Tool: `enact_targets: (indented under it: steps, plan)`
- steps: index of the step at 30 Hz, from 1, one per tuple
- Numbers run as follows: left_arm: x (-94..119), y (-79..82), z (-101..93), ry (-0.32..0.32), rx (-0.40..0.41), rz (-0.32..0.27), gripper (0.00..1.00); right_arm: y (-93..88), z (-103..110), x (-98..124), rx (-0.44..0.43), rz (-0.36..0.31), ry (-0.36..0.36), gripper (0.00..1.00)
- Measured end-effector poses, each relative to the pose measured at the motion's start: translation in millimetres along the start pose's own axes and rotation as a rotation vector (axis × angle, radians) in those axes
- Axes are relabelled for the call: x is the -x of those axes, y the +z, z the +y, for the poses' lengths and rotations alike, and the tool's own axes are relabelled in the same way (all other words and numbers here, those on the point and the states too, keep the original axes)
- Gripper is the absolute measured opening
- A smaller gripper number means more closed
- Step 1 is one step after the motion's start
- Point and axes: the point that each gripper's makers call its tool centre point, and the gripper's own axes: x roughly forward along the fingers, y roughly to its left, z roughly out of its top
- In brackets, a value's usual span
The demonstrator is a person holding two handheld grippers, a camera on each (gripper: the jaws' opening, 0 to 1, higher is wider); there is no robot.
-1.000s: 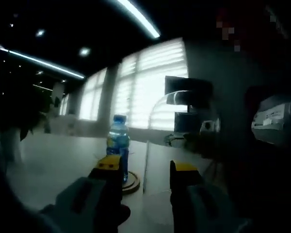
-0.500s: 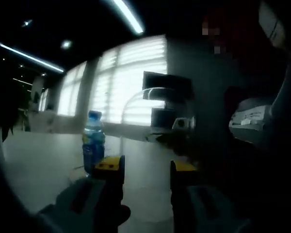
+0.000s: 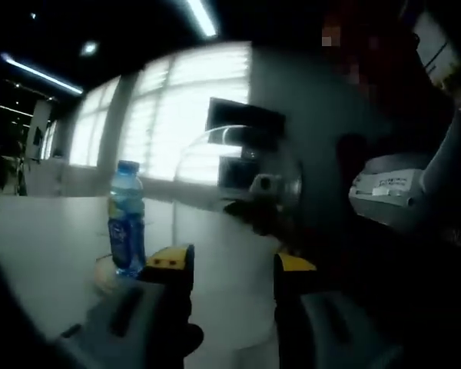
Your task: Open the cover put in the Mizone put the cover back on
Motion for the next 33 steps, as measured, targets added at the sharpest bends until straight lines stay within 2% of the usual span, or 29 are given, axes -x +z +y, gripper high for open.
enact_targets:
  steps: [5, 6, 8, 17, 18, 26, 29, 30, 33]
  plan:
    - [-7, -8.8, 0.2, -0.003, -0.028, 0.068, 0.45, -12.7, 1, -9, 0.006, 0.080, 0.001, 0.57]
    - [-8, -9.9, 0.1, -0.002, -0.060, 0.079, 0.47, -13.7, 1, -11, 0.005, 0.088, 0.001, 0.58]
    - [-10, -10.0, -1.3, -0.001, -0.062, 0.084, 0.49, -14.6, 2, -13, 0.010, 0.097, -0.001, 0.60]
    - [-12, -9.5, -1.7, 0.031, -0.047, 0.061, 0.50, -15.5, 4, -19, 0.034, 0.105, -0.022, 0.64]
    - [-13, -11.6, 0.7, 0.042, -0.014, 0.070, 0.51, -15.4, 4, -20, 0.030, 0.103, -0.025, 0.65]
    - [-25, -13.2, 1.7, 0.076, 0.003, 0.067, 0.62, -17.7, 5, -34, 0.019, 0.119, -0.046, 0.73]
    - [-26, -12.8, 1.6, 0.090, -0.017, 0.070, 0.63, -18.6, 5, -36, 0.015, 0.121, -0.051, 0.74]
    - [-26, -12.4, 2.2, 0.098, -0.048, 0.070, 0.64, -18.6, 5, -36, 0.014, 0.122, -0.053, 0.74]
    - [-28, -12.3, 1.1, 0.109, -0.053, 0.065, 0.65, -18.9, 6, -37, 0.013, 0.122, -0.057, 0.74]
